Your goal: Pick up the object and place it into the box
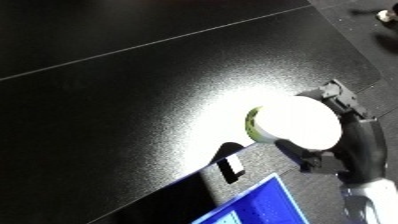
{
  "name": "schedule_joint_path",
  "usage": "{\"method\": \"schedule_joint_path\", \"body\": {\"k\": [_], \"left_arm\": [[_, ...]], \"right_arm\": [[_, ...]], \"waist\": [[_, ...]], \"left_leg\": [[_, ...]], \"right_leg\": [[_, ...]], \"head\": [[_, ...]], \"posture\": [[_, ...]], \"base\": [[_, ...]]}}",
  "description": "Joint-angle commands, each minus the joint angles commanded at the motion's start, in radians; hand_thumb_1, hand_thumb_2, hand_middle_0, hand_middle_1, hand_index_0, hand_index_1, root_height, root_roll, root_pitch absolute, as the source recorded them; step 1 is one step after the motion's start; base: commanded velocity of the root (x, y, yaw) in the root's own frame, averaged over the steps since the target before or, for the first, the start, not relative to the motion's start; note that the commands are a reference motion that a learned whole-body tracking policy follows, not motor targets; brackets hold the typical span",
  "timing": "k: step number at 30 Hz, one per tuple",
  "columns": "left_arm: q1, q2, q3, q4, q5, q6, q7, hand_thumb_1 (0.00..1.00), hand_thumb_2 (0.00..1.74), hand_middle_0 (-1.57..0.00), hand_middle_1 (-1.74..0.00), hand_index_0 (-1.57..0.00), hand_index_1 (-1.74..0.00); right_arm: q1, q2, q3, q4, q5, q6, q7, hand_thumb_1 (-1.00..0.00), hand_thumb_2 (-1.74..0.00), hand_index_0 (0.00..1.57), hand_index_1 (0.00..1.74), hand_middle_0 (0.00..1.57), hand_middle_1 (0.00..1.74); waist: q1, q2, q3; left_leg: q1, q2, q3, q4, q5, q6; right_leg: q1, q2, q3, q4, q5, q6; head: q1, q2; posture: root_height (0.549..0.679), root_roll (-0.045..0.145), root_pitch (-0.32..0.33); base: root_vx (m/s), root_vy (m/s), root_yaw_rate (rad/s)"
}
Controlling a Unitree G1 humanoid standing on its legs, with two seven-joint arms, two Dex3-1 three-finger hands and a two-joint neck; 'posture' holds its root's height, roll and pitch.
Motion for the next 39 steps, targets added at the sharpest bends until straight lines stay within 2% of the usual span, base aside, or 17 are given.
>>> {"method": "schedule_joint_path", "body": {"k": [4, 9, 13, 17, 19, 24, 35, 39], "left_arm": [[0.011, -0.015, 0.020, 0.013, -0.027, -0.027, -0.003, 0.00, 0.00, 0.00, 0.00, 0.00, 0.00], [0.018, -0.026, 0.018, 0.014, -0.053, -0.043, -0.009, 0.00, 0.00, 0.00, 0.00, 0.00, 0.00], [0.021, -0.029, 0.015, 0.020, -0.057, -0.045, -0.017, 0.00, 0.00, 0.00, 0.00, 0.00, 0.00], [0.020, -0.024, 0.017, 0.021, -0.055, -0.037, -0.026, 0.00, 0.00, 0.00, 0.00, 0.00, 0.00], [0.018, -0.020, 0.018, 0.023, -0.055, -0.034, -0.033, 0.00, 0.00, 0.00, 0.00, 0.00, 0.00], [0.009, -0.014, 0.009, 0.038, -0.054, -0.036, -0.045, 0.00, 0.00, 0.00, 0.00, 0.00, 0.00], [-0.001, 0.003, -0.023, 0.036, -0.046, -0.012, -0.059, 0.00, 0.00, 0.00, 0.00, 0.00, 0.00], [0.001, 0.005, -0.029, 0.037, -0.047, -0.010, -0.065, 0.00, 0.00, 0.00, 0.00, 0.00, 0.00]], "right_arm": [[0.109, 0.027, -0.068, 0.048, 0.074, -0.079, 0.036, -0.90, -1.57, 1.41, 1.57, 1.41, 1.57], [0.189, 0.059, -0.112, 0.132, 0.143, -0.153, 0.098, -0.90, -1.57, 1.41, 1.57, 1.41, 1.57], [0.222, 0.071, -0.123, 0.217, 0.175, -0.171, 0.138, -0.90, -1.57, 1.41, 1.57, 1.41, 1.57], [0.248, 0.072, -0.101, 0.320, 0.142, -0.175, 0.151, -0.90, -1.57, 1.41, 1.57, 1.41, 1.57], [0.259, 0.071, -0.084, 0.371, 0.148, -0.165, 0.169, -0.80, -1.39, 1.26, 1.39, 1.26, 1.39], [0.262, 0.065, -0.040, 0.522, 0.219, -0.149, 0.240, -0.55, -0.96, 0.86, 0.96, 0.86, 0.96], [0.206, 0.048, 0.037, 0.781, 0.260, -0.119, 0.289, 0.00, 0.00, 0.00, 0.00, 0.00, 0.00], [0.195, 0.053, 0.057, 0.817, 0.257, -0.114, 0.298, 0.00, 0.00, 0.00, 0.00, 0.00, 0.00]], "waist": [[-0.036, 0.006, 0.007], [-0.066, 0.020, 0.015], [-0.074, 0.029, 0.015], [-0.077, 0.037, 0.012], [-0.079, 0.040, 0.011], [-0.074, 0.046, 0.009], [-0.044, 0.072, -0.002], [-0.036, 0.079, -0.006]], "left_leg": [[0.022, 0.001, 0.022, -0.010, -0.010, 0.0062], [0.041, -0.007, 0.034, -0.025, -0.011, 0.0107], [0.054, -0.017, 0.034, -0.042, -0.008, 0.0120], [0.062, -0.025, 0.032, -0.057, -0.001, 0.0131], [0.064, -0.028, 0.030, -0.061, 0.001, 0.0141], [0.070, -0.034, 0.024, -0.064, 0.002, 0.0164], [0.068, -0.053, 0.004, -0.067, 0.012, 0.0150], [0.066, -0.058, -0.001, -0.069, 0.018, 0.0128]], "right_leg": [[0.002, 0.0125, 0.015, -0.001, -0.004, -0.0009], [0.002, 0.0268, 0.029, 0.001, -0.009, -0.0038], [0.008, 0.0323, 0.035, -0.008, -0.009, -0.0045], [0.009, 0.0365, 0.039, -0.018, -0.007, -0.0056], [0.009, 0.0387, 0.041, -0.021, -0.006, -0.0064], [0.016, 0.0394, 0.041, -0.022, -0.006, -0.0094], [0.024, 0.0309, 0.034, -0.024, -0.005, -0.0137], [0.024, 0.0289, 0.031, -0.024, -0.004, -0.0153]], "head": [[0.026, -0.015], [0.053, -0.048], [0.071, -0.067], [0.107, -0.095], [0.123, -0.107], [0.173, -0.139], [0.256, -0.183], [0.263, -0.195]], "posture": [[0.638, 0.057, 0.002], [0.638, 0.059, 0.003], [0.639, 0.061, 0.003], [0.640, 0.063, 0.007], [0.640, 0.063, 0.007], [0.640, 0.064, 0.002], [0.641, 0.067, -0.002], [0.642, 0.069, -0.001]], "base": [[-0.004, 0.105, -0.192], [0.001, 0.079, -0.109], [0.010, 0.030, -0.044], [-0.002, 0.012, -0.023], [-0.003, 0.002, -0.019], [0.004, -0.008, -0.008], [0.001, -0.018, 0.047], [0.001, -0.017, 0.052]]}}
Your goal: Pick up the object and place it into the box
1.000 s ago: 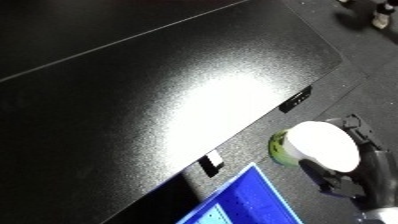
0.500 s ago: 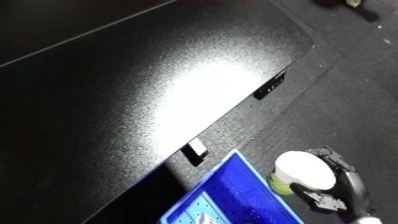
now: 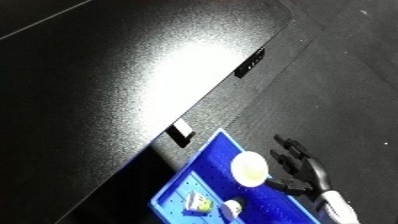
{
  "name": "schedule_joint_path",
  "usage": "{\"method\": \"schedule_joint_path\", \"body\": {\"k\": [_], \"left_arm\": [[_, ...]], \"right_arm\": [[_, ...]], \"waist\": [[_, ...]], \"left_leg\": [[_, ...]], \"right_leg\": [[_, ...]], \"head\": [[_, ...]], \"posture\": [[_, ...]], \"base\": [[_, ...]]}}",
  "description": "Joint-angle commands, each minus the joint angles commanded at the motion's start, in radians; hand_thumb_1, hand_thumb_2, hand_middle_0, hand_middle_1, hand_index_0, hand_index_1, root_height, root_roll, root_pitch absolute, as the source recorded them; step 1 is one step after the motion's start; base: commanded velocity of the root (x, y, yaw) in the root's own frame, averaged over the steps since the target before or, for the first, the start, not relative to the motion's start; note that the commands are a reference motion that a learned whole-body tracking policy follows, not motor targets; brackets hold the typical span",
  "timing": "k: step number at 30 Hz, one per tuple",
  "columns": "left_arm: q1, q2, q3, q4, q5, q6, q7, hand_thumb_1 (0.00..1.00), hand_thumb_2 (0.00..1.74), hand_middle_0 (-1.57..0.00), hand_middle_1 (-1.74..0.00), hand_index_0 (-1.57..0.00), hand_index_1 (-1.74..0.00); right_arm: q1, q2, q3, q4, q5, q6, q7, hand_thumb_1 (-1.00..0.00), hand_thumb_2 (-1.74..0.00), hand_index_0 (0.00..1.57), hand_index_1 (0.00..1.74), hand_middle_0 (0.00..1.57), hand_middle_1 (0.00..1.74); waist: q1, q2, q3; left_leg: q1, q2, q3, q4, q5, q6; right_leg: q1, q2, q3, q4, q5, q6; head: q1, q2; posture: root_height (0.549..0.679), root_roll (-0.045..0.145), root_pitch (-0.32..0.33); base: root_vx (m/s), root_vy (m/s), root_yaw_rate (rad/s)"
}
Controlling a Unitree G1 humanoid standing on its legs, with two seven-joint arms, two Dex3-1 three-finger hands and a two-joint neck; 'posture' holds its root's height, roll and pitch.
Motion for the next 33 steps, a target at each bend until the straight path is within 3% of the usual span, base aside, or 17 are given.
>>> {"method": "schedule_joint_path", "body": {"k": [6, 11, 18, 23, 27, 33], "left_arm": [[0.008, -0.001, -0.006, 0.003, 0.002, 0.003, -0.006, 0.00, 0.00, 0.00, 0.00, 0.00, 0.00], [0.011, 0.000, -0.007, -0.010, 0.006, 0.009, -0.001, 0.00, 0.00, 0.00, 0.00, 0.00, 0.00], [0.004, 0.009, -0.015, -0.034, 0.026, 0.038, 0.025, 0.00, 0.00, 0.00, 0.00, 0.00, 0.00], [-0.006, 0.025, -0.021, -0.041, 0.051, 0.054, 0.036, 0.00, 0.00, 0.00, 0.00, 0.00, 0.00], [-0.025, 0.042, -0.031, -0.047, 0.070, 0.074, 0.048, 0.00, 0.00, 0.00, 0.00, 0.00, 0.00], [-0.061, 0.056, -0.046, -0.044, 0.076, 0.103, 0.065, 0.00, 0.00, 0.00, 0.00, 0.00, 0.00]], "right_arm": [[-0.008, 0.016, 0.021, 0.015, 0.009, 0.016, 0.022, 0.00, 0.00, 0.00, 0.00, 0.00, 0.00], [-0.008, 0.031, 0.043, -0.002, -0.031, 0.043, 0.048, 0.00, 0.00, 0.00, 0.00, 0.00, 0.00], [-0.043, 0.054, 0.129, -0.009, -0.116, 0.154, 0.101, 0.00, 0.00, 0.00, 0.00, 0.00, 0.00], [-0.094, 0.072, 0.197, 0.025, -0.132, 0.221, 0.112, 0.00, 0.00, 0.00, 0.00, 0.00, 0.00], [-0.148, 0.088, 0.242, 0.058, -0.128, 0.276, 0.127, 0.00, 0.00, 0.00, 0.00, 0.00, 0.00], [-0.235, 0.109, 0.319, 0.110, -0.206, 0.352, 0.138, 0.00, 0.00, 0.00, 0.00, 0.00, 0.00]], "waist": [[0.011, 0.003, -0.009], [0.022, -0.001, -0.017], [0.059, -0.013, -0.028], [0.103, -0.025, -0.035], [0.138, -0.033, -0.041], [0.177, -0.044, -0.042]], "left_leg": [[-0.001, -0.002, -0.008, 0.003, 0.003, -0.0032], [-0.007, -0.001, -0.015, 0.011, 0.005, -0.0056], [-0.018, 0.000, -0.034, 0.024, 0.012, -0.0106], [-0.036, 0.000, -0.057, 0.032, 0.019, -0.0110], [-0.057, -0.003, -0.080, 0.033, 0.030, -0.0110], [-0.083, -0.005, -0.106, 0.054, 0.039, -0.0105]], "right_leg": [[0.004, -0.0042, -0.007, 0.006, -0.005, -0.0029], [0.005, -0.0068, -0.014, 0.016, -0.010, -0.0051], [0.015, -0.0208, -0.030, 0.019, -0.013, -0.0075], [0.019, -0.0318, -0.047, 0.024, -0.016, -0.0072], [0.014, -0.0362, -0.062, 0.032, -0.018, -0.0056], [0.008, -0.0405, -0.083, 0.050, -0.019, -0.0040]], "head": [[-0.015, -0.015], [-0.063, -0.021], [-0.180, -0.022], [-0.311, 0.016], [-0.409, 0.036], [-0.564, 0.059]], "posture": [[0.642, 0.072, -0.005], [0.641, 0.074, -0.008], [0.641, 0.076, -0.016], [0.641, 0.074, -0.021], [0.640, 0.069, -0.019], [0.637, 0.062, -0.023]], "base": [[0.012, -0.020, 0.050], [0.009, -0.027, 0.067], [-0.001, -0.058, 0.135], [-0.001, -0.114, 0.170], [-0.009, -0.115, 0.157], [0.006, -0.081, 0.144]]}}
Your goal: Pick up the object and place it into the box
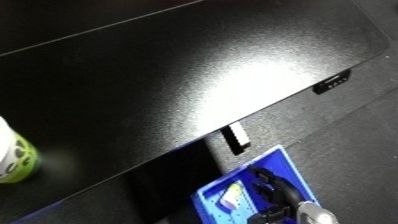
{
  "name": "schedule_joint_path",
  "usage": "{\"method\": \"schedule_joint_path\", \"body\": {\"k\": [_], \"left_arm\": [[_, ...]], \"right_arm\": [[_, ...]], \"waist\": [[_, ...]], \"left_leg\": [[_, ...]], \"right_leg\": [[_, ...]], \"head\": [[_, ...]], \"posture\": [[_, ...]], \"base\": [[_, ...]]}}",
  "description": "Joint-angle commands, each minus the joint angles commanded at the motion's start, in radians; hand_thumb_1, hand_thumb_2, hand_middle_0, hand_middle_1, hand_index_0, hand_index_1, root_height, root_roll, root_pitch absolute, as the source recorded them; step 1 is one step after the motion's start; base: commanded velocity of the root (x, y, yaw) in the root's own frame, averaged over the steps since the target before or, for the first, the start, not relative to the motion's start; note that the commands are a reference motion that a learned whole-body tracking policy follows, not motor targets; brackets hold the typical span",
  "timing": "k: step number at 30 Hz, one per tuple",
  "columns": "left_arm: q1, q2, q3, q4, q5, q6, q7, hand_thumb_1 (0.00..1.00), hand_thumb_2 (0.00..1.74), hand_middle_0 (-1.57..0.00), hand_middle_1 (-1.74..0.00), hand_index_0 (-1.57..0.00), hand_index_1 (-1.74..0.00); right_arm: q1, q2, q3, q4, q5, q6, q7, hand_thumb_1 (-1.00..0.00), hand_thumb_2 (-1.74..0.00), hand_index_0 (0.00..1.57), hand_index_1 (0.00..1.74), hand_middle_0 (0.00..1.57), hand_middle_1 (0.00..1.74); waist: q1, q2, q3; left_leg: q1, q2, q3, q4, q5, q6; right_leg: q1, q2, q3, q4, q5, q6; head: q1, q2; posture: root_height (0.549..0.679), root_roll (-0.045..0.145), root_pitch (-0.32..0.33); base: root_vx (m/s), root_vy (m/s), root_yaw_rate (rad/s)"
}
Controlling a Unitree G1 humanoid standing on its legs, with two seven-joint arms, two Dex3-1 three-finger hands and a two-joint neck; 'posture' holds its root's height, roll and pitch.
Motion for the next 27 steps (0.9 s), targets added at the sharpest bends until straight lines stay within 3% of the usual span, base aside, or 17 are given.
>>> {"method": "schedule_joint_path", "body": {"k": [11, 19, 22, 25, 27], "left_arm": [[-0.037, 0.024, -0.002, -0.002, 0.010, 0.023, 0.003, 0.00, 0.00, 0.00, 0.00, 0.00, 0.00], [-0.047, 0.041, 0.002, -0.026, -0.021, 0.024, -0.008, 0.00, 0.00, 0.00, 0.00, 0.00, 0.00], [-0.053, 0.042, -0.003, -0.041, -0.032, 0.026, -0.005, 0.00, 0.00, 0.00, 0.00, 0.00, 0.00], [-0.065, 0.044, -0.007, -0.058, -0.037, 0.038, 0.002, 0.00, 0.00, 0.00, 0.00, 0.00, 0.00], [-0.075, 0.044, -0.011, -0.060, -0.035, 0.044, 0.004, 0.00, 0.00, 0.00, 0.00, 0.00, 0.00]], "right_arm": [[-0.048, 0.042, 0.080, 0.144, -0.100, 0.071, 0.023, 0.00, 0.00, 0.00, 0.00, 0.00, 0.00], [-0.022, 0.077, 0.088, 0.204, -0.023, 0.063, 0.029, 0.00, 0.00, 0.00, 0.00, 0.00, 0.00], [-0.016, 0.090, 0.087, 0.227, -0.006, 0.058, 0.022, 0.00, 0.00, 0.00, 0.00, 0.00, 0.00], [-0.017, 0.102, 0.092, 0.249, 0.005, 0.044, 0.014, 0.00, 0.00, 0.00, 0.00, 0.00, 0.00], [-0.018, 0.109, 0.096, 0.267, 0.007, 0.034, 0.014, 0.00, 0.00, 0.00, 0.00, 0.00, 0.00]], "waist": [[0.060, -0.010, 0.000], [0.092, -0.011, 0.008], [0.101, -0.011, 0.011], [0.110, -0.014, 0.016], [0.115, -0.016, 0.019]], "left_leg": [[-0.014, -0.005, -0.035, 0.004, 0.031, -0.0006], [-0.010, -0.011, -0.059, -0.018, 0.054, -0.0011], [-0.012, -0.013, -0.064, -0.020, 0.059, -0.0018], [-0.015, -0.014, -0.072, -0.017, 0.061, -0.0029], [-0.011, -0.015, -0.080, -0.013, 0.059, -0.0025]], "right_leg": [[0.012, -0.0255, -0.042, 0.022, 0.001, 0.0089], [0.022, -0.0435, -0.069, 0.029, 0.003, 0.0211], [0.023, -0.0477, -0.077, 0.031, 0.005, 0.0239], [0.026, -0.0514, -0.084, 0.032, 0.007, 0.0266], [0.034, -0.0538, -0.088, 0.031, 0.007, 0.0281]], "head": [[-0.247, -0.007], [-0.363, -0.028], [-0.421, -0.128], [-0.490, -0.263], [-0.535, -0.311]], "posture": [[0.636, 0.052, -0.037], [0.635, 0.048, -0.045], [0.636, 0.047, -0.045], [0.636, 0.047, -0.048], [0.636, 0.046, -0.055]], "base": [[0.019, -0.054, 0.188], [0.016, -0.018, 0.183], [-0.020, -0.002, 0.134], [-0.030, -0.015, 0.112], [0.012, -0.021, 0.098]]}}
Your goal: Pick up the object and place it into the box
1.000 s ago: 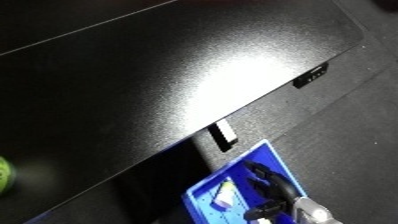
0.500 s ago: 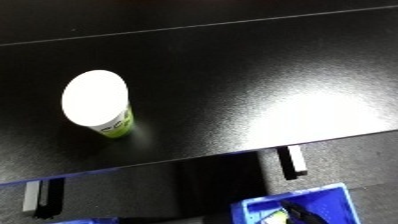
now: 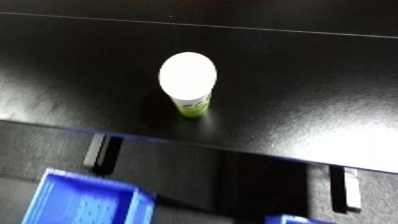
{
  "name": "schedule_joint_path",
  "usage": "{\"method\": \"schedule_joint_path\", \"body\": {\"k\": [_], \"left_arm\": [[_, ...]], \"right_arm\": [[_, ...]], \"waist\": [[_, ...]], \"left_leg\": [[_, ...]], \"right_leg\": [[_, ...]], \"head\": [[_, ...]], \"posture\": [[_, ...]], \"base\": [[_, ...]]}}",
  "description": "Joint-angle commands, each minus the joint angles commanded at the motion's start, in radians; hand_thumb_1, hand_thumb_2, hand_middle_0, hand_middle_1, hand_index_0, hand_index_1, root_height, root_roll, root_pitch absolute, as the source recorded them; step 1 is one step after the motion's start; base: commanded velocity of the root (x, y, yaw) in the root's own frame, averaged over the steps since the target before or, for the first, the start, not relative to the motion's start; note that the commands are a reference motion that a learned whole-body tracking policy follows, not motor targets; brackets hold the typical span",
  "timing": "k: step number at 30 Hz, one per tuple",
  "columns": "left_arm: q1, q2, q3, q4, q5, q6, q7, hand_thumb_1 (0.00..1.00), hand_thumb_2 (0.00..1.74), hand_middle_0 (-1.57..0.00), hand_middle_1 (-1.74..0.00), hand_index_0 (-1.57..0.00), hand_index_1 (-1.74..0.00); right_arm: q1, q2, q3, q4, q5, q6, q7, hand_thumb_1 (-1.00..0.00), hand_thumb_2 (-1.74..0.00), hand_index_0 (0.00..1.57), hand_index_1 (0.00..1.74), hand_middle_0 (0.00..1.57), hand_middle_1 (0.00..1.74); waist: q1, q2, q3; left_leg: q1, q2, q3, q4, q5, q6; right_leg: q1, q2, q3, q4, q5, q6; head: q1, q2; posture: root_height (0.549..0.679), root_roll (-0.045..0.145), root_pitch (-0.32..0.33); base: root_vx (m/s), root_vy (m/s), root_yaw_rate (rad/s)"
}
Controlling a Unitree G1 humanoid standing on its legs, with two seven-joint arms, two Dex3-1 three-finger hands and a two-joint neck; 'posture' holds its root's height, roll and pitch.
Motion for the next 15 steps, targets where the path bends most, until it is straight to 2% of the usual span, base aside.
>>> {"method": "schedule_joint_path", "body": {"k": [2, 7, 13, 15], "left_arm": [[-0.010, -0.002, -0.003, 0.007, 0.003, -0.001, -0.003, 0.00, 0.00, 0.00, 0.00, 0.00, 0.00], [-0.013, -0.004, 0.008, 0.029, -0.013, 0.013, -0.060, 0.00, 0.00, 0.00, 0.00, 0.00, 0.00], [0.001, -0.008, 0.011, -0.035, -0.052, 0.019, -0.168, 0.00, 0.00, 0.00, 0.00, 0.00, 0.00], [0.001, -0.004, 0.001, -0.084, -0.043, 0.045, -0.231, 0.00, 0.00, 0.00, 0.00, 0.00, 0.00]], "right_arm": [[0.001, 0.009, 0.004, 0.020, -0.003, -0.012, 0.002, 0.00, 0.00, 0.00, 0.00, 0.00, 0.00], [0.009, 0.021, 0.007, 0.059, -0.007, -0.034, 0.012, 0.00, 0.00, 0.00, 0.00, 0.00, 0.00], [0.030, 0.024, 0.001, 0.059, -0.016, -0.043, 0.021, 0.00, 0.00, 0.00, 0.00, 0.00, 0.00], [0.035, 0.024, -0.006, 0.057, -0.015, -0.044, 0.018, 0.00, 0.00, 0.00, 0.00, 0.00, 0.00]], "waist": [[0.002, -0.002, 0.001], [0.003, -0.005, -0.002], [0.004, -0.002, -0.002], [0.007, 0.001, 0.000]], "left_leg": [[0.008, 0.000, -0.006, 0.003, -0.004, 0.0019], [0.025, 0.003, -0.007, 0.014, -0.018, 0.0090], [0.028, 0.002, -0.003, 0.014, -0.024, 0.0128], [0.028, 0.001, -0.004, 0.012, -0.025, 0.0133]], "right_leg": [[0.009, -0.0028, -0.002, 0.000, -0.002, 0.0021], [0.024, -0.0080, -0.006, 0.004, -0.008, 0.0073], [0.032, -0.0076, -0.006, -0.002, -0.009, 0.0107], [0.031, -0.0090, -0.007, -0.002, -0.008, 0.0136]], "head": [[-0.035, -0.018], [-0.082, 0.015], [-0.072, 0.051], [-0.060, 0.067]], "posture": [[0.635, 0.045, -0.064], [0.635, 0.043, -0.077], [0.635, 0.041, -0.078], [0.635, 0.040, -0.078]], "base": [[0.051, -0.012, 0.066], [0.047, 0.002, -0.014], [0.007, 0.003, -0.018], [-0.006, 0.000, 0.021]]}}
